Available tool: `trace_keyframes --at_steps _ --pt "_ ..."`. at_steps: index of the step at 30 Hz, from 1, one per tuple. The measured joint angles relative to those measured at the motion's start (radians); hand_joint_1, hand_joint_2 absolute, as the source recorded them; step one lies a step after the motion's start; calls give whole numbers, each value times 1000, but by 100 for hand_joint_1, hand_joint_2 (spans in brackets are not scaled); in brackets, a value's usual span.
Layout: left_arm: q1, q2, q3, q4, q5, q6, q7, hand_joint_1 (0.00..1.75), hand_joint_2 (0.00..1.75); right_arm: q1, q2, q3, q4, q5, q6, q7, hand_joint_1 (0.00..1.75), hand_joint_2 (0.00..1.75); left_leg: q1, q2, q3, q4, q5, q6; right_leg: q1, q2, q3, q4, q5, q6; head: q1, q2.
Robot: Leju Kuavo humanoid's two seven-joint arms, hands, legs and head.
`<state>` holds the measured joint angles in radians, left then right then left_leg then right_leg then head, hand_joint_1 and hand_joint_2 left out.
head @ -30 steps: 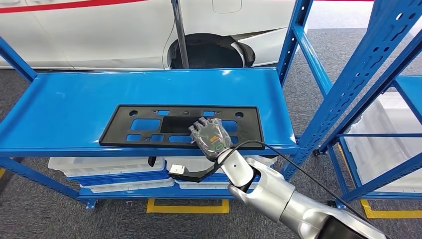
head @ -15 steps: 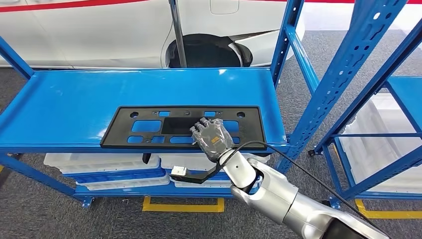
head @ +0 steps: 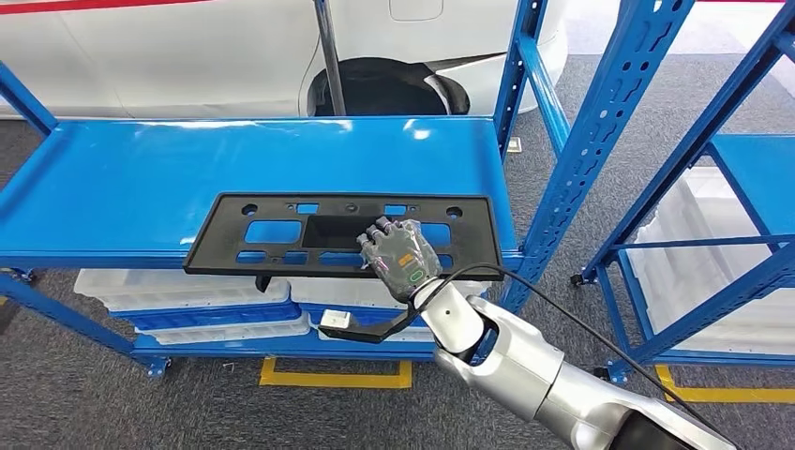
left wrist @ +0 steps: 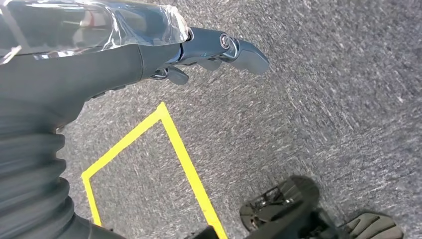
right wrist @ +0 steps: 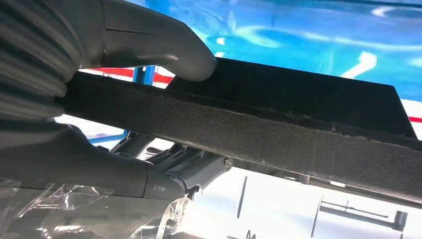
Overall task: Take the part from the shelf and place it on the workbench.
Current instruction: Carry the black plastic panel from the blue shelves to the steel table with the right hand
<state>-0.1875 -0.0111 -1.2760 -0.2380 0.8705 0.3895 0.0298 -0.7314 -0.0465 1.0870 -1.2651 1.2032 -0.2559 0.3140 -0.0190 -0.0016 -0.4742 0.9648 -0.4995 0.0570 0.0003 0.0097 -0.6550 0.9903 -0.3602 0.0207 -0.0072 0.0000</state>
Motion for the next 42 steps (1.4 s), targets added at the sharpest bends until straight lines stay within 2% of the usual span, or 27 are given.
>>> trace_keyframes --at_steps 2,3,5,7,8,9,11,13,14,15,17,18,20,22,23,24,26,28,30,32,34,35,37,38,39,40,42 --pt "1 -1 0 0 -1 0 1 0 175 0 -1 0 -2 0 1 0 175 175 1 1 -8 -8 22 0 -2 -1 -4 -7 13 11 -1 0" --pt "1 -2 0 0 -1 0 1 0 175 -1 -2 0 -4 0 2 0 175 175 4 2 -14 -16 34 4 -1 -1 -10 -3 4 16 0 0" --pt "0 -3 0 0 -2 0 2 0 175 -1 -5 -1 -6 0 2 0 175 175 11 4 -30 -28 62 12 -1 -1 -36 60 -66 25 2 0" --pt "2 -4 0 0 -3 0 2 0 175 1 -7 -1 -6 0 4 0 175 175 11 5 -53 -29 82 15 -4 -1 -68 189 -157 33 3 0" --pt "3 -5 0 0 -3 0 2 0 175 3 -8 -1 -6 0 4 0 175 175 11 6 -64 -28 90 14 -6 -1 -76 244 -178 37 4 0" --pt "3 -6 0 0 -3 0 2 0 175 4 -10 -1 -6 0 5 0 175 175 11 6 -75 -26 98 12 -8 -2 -71 272 -179 40 4 0" --pt "3 -6 0 0 -3 0 3 0 175 5 -12 -1 -6 -1 6 0 175 175 14 6 -97 -19 111 7 -12 -3 -6 213 -134 45 4 0" --pt "3 -6 0 0 -4 0 5 0 175 4 -13 -1 -8 -3 7 0 175 175 14 6 -115 -7 119 -2 -13 -4 94 69 -112 45 3 0" --pt "2 -6 0 0 -4 0 5 0 175 4 -13 -1 -9 -4 7 0 175 175 13 6 -121 -3 123 -7 -12 -3 125 19 -112 40 3 0" --pt "2 -6 0 0 -4 0 6 0 175 3 -13 -1 -11 -5 7 0 175 175 12 6 -126 0 129 -13 -10 -2 139 -9 -118 35 3 0" --pt "3 -6 0 0 -4 0 6 0 175 3 -14 -1 -13 -7 7 0 175 175 12 5 -132 1 139 -25 -8 -2 132 -13 -108 17 3 0" --pt "3 -6 0 1 -4 0 7 0 175 2 -14 -1 -13 -8 7 0 175 175 14 5 -139 8 133 -31 -8 -3 125 -14 -102 8 3 0" --pt "2 -6 0 1 -4 1 8 0 175 0 -13 -1 -15 -8 7 -1 175 175 18 4 -168 74 69 -44 -11 -6 106 -16 -83 -10 2 0" --pt "-2 -6 0 1 -4 1 10 0 175 0 -13 -1 -17 -9 7 -2 175 175 21 5 -210 210 -26 -55 -11 -7 82 -16 -64 -16 0 0" --pt "-4 -6 0 1 -4 1 11 0 175 1 -13 -1 -17 -9 7 -2 175 175 22 5 -222 272 -53 -58 -11 -7 70 -16 -55 -16 0 0" --pt "-5 -7 0 1 -4 1 12 0 175 2 -13 -1 -17 -9 7 -3 175 175 22 5 -221 307 -59 -58 -11 -7 57 -15 -45 -15 0 0" --pt "-4 -7 0 1 -4 1 14 0 175 2 -13 -1 -17 -9 5 -4 175 175 22 4 -167 266 -17 -54 -11 -6 34 -15 -26 -13 0 0" --pt "-3 -7 0 1 -4 1 15 0 175 1 -13 -1 -17 -9 4 -4 175 175 20 3 -63 114 19 -43 -10 -4 15 -15 -8 -6 0 0" --pt "-3 -7 0 1 -5 2 15 0 175 0 -13 -2 -18 -10 2 -4 175 175 13 1 2 0 17 -34 -11 -5 6 -18 10 4 1 0" --pt "-1 -7 0 1 -4 3 15 0 175 0 -13 -2 -20 -12 0 -4 175 175 8 0 0 -24 23 -25 -12 -5 2 -26 30 17 2 0" --pt "0 -8 0 1 -4 3 15 0 175 1 -15 -2 -22 -13 -1 -4 175 175 11 2 -15 -33 47 -12 -12 -4 -11 -16 13 27 2 0" --pt "0 -8 0 1 -4 3 15 0 175 1 -16 -2 -22 -13 -1 -4 175 175 14 3 -25 -37 61 -6 -11 -4 -24 14 -24 31 2 0" --pt "0 -9 0 1 -4 3 15 0 175 2 -17 -2 -23 -17 -2 -5 175 175 14 4 -48 -38 84 2 -11 -5 -59 139 -130 35 5 0" --pt "1 -9 0 1 -4 3 15 0 175 3 -17 -2 -23 -19 -2 -6 175 175 13 5 -61 -37 95 3 -12 -5 -73 209 -165 36 5 0" --pt "1 -9 0 1 -4 3 15 0 175 5 -17 -2 -23 -24 -2 -7 175 175 12 6 -74 -36 105 3 -11 -5 -76 261 -176 37 5 0" --pt "2 -9 0 1 -4 3 15 0 175 5 -18 -2 -23 -29 -2 -10 175 175 12 6 -87 -36 115 3 -11 -5 -65 281 -164 37 5 0" --pt "2 -9 0 1 -4 3 15 0 175 5 -19 -3 -23 -44 -3 -15 175 175 12 6 -111 -32 133 -1 -11 -5 12 208 -110 33 5 0"
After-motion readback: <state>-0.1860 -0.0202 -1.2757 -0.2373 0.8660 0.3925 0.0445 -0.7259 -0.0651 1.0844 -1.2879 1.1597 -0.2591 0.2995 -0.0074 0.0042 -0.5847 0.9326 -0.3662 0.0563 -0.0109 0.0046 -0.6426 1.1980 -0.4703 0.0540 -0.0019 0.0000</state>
